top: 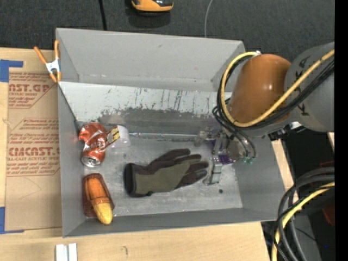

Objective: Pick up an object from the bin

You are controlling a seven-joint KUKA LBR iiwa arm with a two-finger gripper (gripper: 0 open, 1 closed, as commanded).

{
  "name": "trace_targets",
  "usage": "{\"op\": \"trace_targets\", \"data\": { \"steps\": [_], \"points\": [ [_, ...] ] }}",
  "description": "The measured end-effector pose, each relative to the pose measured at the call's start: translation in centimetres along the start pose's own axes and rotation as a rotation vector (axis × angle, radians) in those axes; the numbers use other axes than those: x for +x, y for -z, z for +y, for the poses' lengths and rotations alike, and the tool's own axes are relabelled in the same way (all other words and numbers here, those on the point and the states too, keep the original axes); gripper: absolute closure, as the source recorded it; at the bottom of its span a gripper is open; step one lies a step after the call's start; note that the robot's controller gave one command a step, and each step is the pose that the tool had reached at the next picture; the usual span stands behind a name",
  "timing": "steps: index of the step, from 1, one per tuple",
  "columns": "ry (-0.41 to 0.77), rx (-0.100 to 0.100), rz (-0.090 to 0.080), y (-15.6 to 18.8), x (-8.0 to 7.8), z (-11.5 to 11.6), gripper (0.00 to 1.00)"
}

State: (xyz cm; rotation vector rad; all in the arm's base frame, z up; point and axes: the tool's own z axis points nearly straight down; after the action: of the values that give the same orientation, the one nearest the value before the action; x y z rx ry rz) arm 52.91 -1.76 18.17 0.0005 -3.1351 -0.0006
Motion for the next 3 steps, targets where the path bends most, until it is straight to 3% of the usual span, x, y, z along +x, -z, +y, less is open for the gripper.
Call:
{"op": "trace_targets", "data": {
  "steps": [1, 2, 3],
  "points": [
    [0.001, 0.0, -0.008, 0.5, -0.2, 0.0, 0.0],
    [0.101, 0.001, -0.013, -5.6, -3.2, 2.7, 0.0],
    [0.144, 0.001, -0.004, -7.7, -3.7, 3.7, 0.0]
  ]
}}
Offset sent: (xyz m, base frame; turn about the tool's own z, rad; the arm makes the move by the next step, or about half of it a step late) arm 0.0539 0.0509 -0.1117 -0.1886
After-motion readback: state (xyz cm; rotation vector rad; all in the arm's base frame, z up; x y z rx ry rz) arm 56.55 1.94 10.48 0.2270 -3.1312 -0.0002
